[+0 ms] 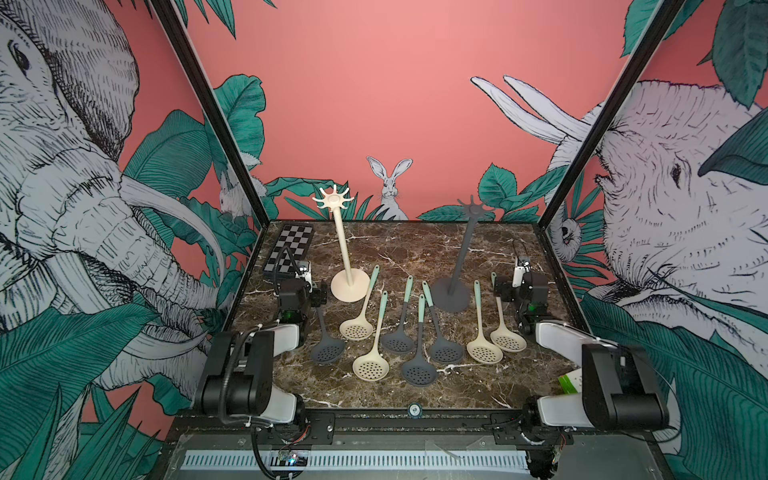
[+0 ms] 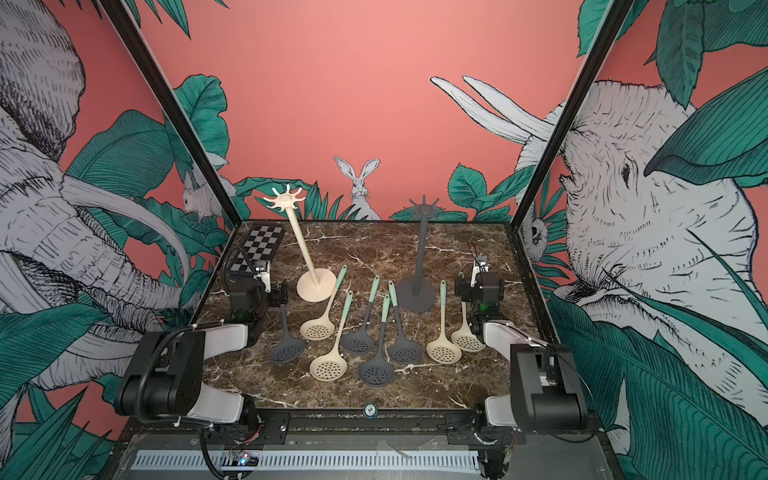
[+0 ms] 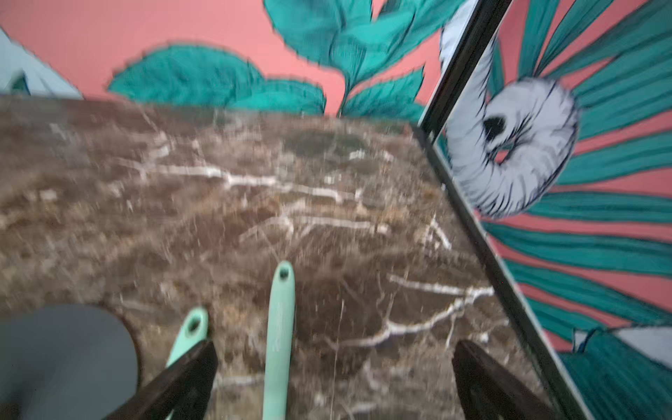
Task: Hang the skimmer on the kitchen utensil rack
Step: Pick up the skimmer from the center of the board.
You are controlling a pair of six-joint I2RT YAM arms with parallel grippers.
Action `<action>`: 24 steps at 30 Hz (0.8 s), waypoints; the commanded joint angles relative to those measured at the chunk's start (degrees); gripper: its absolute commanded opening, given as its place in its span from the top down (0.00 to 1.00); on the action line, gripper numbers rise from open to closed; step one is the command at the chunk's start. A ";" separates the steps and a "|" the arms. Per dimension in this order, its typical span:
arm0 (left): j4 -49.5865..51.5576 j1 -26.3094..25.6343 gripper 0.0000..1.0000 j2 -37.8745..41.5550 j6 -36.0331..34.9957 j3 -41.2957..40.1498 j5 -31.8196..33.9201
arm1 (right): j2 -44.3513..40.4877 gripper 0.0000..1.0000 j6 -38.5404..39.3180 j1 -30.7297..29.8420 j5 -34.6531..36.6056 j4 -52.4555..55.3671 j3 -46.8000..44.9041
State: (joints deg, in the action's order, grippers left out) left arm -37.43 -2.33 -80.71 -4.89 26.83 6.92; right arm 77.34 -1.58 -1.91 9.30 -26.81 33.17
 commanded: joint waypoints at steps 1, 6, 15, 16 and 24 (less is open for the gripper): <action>5.11 -0.32 0.09 6.89 3.78 2.07 5.10 | -1.34 0.07 -5.46 -0.28 1.25 16.00 5.97; 7.83 -0.32 0.11 10.62 8.76 5.70 1.00 | -0.23 0.25 -11.09 -0.28 -0.67 32.65 11.60; 7.73 -0.27 0.13 9.84 15.37 9.46 -8.58 | 4.11 0.48 -12.76 -0.27 -4.54 54.06 18.64; 7.73 -0.35 0.13 9.77 15.51 9.56 -9.07 | 4.70 0.50 -12.66 -0.22 -5.04 54.12 18.63; 5.75 -0.30 0.14 7.94 16.30 9.12 -10.09 | 12.66 0.58 -12.53 -0.20 -9.87 53.97 19.87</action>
State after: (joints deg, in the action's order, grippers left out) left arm -30.63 -2.48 -72.62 9.89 34.81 -1.80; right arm 88.84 -13.54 -1.89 1.58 25.71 52.25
